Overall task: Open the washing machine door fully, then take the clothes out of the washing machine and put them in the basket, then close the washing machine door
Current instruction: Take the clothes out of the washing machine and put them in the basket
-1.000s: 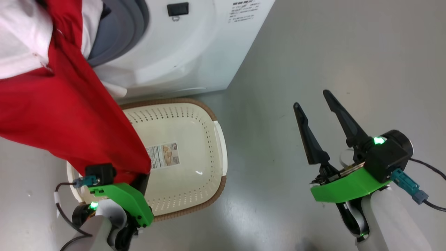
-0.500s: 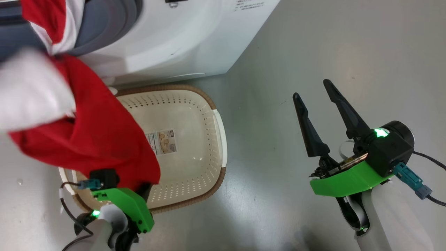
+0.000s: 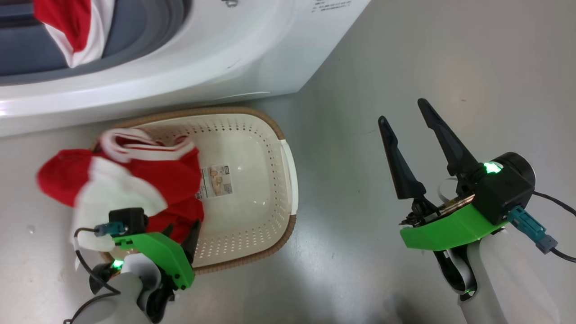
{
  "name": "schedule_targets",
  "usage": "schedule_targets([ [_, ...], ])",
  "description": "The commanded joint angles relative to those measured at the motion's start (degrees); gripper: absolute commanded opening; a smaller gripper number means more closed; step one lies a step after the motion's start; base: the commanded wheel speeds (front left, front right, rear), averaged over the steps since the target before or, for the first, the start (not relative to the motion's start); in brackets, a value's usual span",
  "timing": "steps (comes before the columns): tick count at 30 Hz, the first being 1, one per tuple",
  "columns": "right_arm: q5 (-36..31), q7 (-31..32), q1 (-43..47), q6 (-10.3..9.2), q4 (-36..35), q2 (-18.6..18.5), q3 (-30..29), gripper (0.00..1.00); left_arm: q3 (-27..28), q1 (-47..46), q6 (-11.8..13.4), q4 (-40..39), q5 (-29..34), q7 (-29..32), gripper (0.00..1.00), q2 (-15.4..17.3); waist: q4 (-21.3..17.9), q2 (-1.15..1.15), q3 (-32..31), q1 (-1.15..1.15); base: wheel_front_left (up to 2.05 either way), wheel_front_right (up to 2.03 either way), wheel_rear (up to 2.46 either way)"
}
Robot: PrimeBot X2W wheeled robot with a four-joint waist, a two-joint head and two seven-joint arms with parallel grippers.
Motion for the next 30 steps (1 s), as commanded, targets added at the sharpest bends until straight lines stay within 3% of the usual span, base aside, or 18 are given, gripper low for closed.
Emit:
schedule_targets([
  [1, 0.2, -0.4, 0.1, 0.36, -0.9, 0.1, 1.1, 1.00, 0.6, 0.0, -0.4, 0.1, -0.7, -1.3, 1.00, 1.4, 0.4, 0.00, -0.5, 0.00, 0.00, 0.00, 0.00],
  [19, -0.6, -0.4, 1.5, 0.36, 2.3, 0.1, 0.6, 1.00, -2.2, -0.1, -0.4, -5.6, -1.8, -9.0, 1.00, 2.2, 4.2, 0.00, -8.6, 0.00, 0.00, 0.00, 0.00],
  [23, -0.9, -0.4, 2.0, 0.36, 3.0, 0.1, 0.3, 1.00, 1.8, 1.2, -0.4, -10.6, 0.2, -9.1, 1.00, 3.6, 4.7, 0.00, -10.7, 0.00, 0.00, 0.00, 0.00],
  [30, -1.2, -0.4, 3.3, 0.36, 4.3, 0.1, -0.6, 1.00, 11.9, 7.6, 0.1, -20.1, 9.0, -9.1, 1.00, 3.9, 5.0, 0.00, -15.0, 0.00, 0.00, 0.00, 0.00],
])
